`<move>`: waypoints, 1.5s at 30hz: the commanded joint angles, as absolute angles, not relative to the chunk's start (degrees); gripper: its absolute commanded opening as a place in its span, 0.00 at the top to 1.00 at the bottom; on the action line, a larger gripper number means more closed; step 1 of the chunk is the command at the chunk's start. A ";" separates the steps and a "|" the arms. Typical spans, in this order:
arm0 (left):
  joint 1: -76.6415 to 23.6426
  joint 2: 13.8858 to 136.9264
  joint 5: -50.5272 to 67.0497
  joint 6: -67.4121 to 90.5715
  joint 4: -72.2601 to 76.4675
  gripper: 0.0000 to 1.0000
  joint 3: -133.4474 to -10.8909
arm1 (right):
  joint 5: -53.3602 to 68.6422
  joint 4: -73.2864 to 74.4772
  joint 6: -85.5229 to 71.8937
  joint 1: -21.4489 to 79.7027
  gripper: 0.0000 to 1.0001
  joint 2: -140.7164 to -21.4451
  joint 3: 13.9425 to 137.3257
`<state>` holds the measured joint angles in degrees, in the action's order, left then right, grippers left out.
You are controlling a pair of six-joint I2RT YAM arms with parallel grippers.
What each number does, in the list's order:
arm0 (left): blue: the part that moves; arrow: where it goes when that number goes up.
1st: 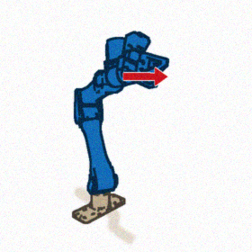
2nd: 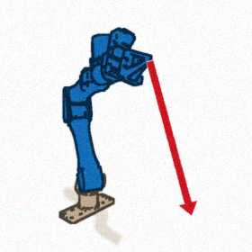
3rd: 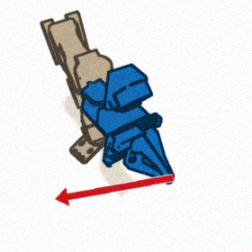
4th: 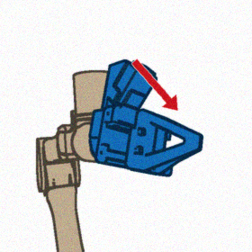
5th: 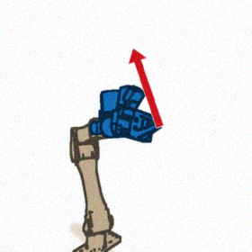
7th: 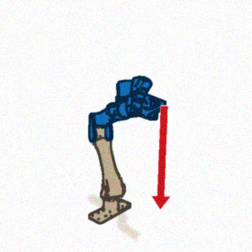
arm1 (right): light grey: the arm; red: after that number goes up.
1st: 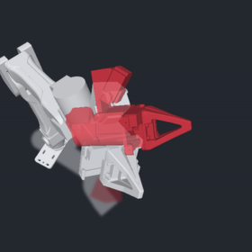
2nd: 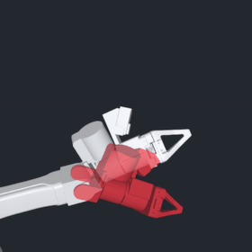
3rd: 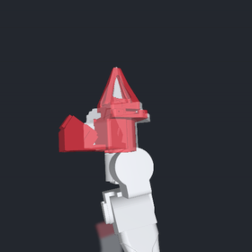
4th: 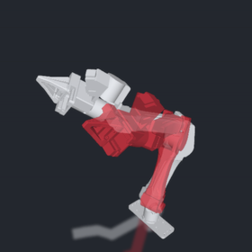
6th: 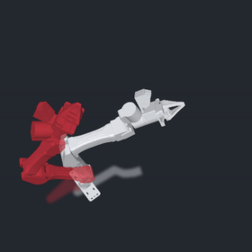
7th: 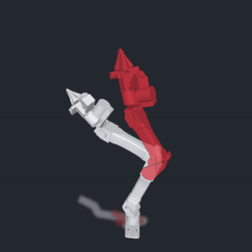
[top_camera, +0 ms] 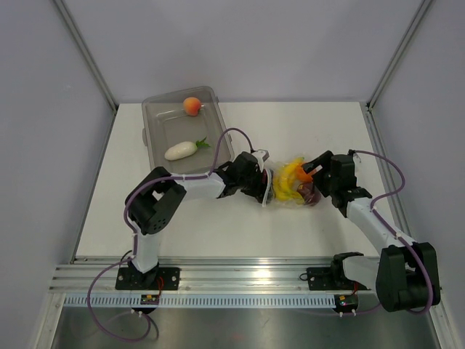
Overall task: Open the zip-top bag and remove the fake food
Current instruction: Pick up the fake fruit from the zipper food storage bag.
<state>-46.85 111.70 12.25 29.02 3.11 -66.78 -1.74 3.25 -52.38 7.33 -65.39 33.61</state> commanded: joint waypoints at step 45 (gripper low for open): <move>-35.78 88.86 7.91 38.41 18.89 0.42 -52.65 | 1.14 1.14 -51.68 6.94 0.20 -64.16 33.66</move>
<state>-37.32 91.96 6.39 37.17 13.85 -51.92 -0.30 2.81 -52.29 7.33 -65.39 33.61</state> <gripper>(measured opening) 0.688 0.802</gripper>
